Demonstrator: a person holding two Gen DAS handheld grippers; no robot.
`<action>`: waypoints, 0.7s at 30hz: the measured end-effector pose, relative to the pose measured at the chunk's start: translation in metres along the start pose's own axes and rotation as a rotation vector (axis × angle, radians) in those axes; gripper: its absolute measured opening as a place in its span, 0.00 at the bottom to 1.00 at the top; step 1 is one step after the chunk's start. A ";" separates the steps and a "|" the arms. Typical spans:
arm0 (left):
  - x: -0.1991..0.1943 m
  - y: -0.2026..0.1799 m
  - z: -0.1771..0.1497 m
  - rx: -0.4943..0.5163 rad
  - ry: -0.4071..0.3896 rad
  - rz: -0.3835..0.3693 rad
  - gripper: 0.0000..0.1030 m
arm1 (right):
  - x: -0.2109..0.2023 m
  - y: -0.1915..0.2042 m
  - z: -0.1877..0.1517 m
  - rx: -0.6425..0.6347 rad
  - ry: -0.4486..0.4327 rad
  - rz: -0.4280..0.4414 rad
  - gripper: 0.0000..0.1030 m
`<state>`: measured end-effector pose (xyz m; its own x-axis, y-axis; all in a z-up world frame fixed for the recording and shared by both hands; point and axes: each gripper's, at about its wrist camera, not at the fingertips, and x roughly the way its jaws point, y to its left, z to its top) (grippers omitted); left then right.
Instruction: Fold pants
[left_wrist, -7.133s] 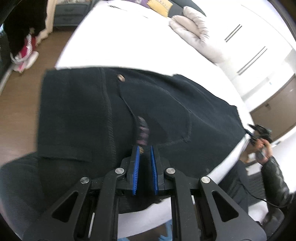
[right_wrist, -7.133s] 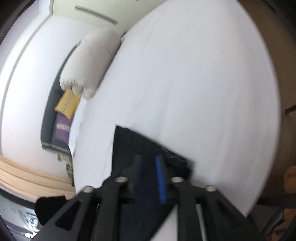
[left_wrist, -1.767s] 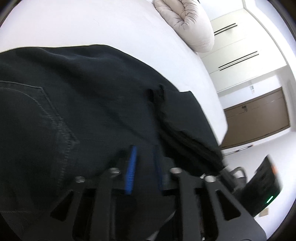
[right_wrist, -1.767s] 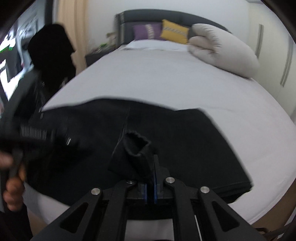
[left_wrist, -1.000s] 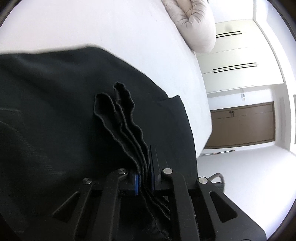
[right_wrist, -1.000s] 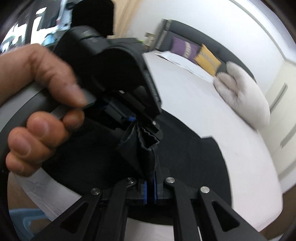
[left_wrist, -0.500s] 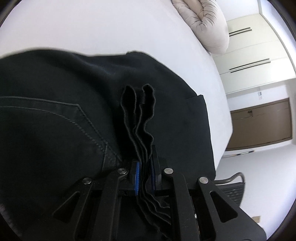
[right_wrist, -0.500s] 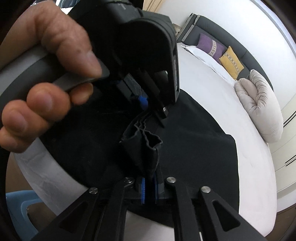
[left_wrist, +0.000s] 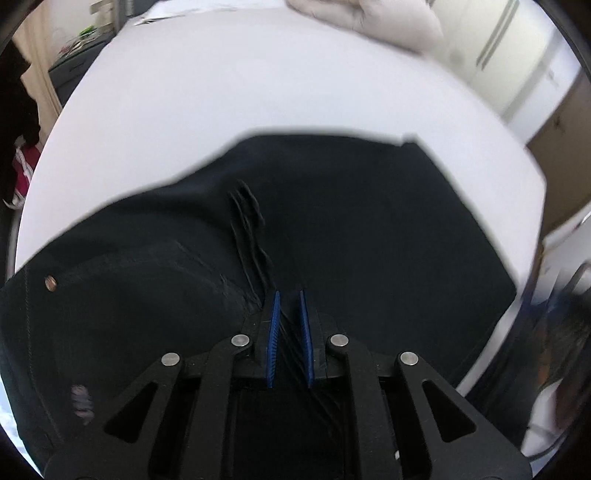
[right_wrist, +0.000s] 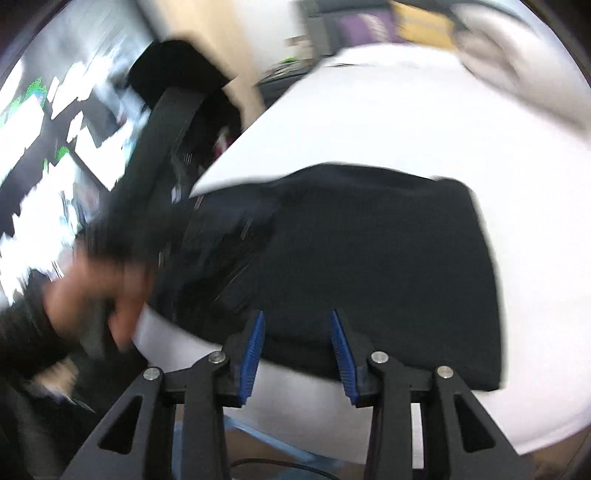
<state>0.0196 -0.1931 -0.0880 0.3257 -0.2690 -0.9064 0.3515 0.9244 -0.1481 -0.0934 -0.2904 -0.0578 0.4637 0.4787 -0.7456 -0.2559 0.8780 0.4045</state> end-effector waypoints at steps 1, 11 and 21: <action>0.006 -0.008 -0.004 0.037 0.007 0.033 0.10 | -0.004 -0.019 0.010 0.061 -0.008 0.041 0.39; 0.019 -0.033 -0.002 0.104 0.002 0.111 0.10 | 0.095 -0.157 0.068 0.501 0.158 0.356 0.39; 0.014 -0.015 -0.013 0.096 -0.007 0.105 0.10 | 0.088 -0.153 0.024 0.491 0.206 0.344 0.32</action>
<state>0.0072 -0.2074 -0.1035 0.3711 -0.1749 -0.9120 0.3972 0.9176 -0.0143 0.0068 -0.3824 -0.1720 0.2384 0.7665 -0.5964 0.0801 0.5964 0.7986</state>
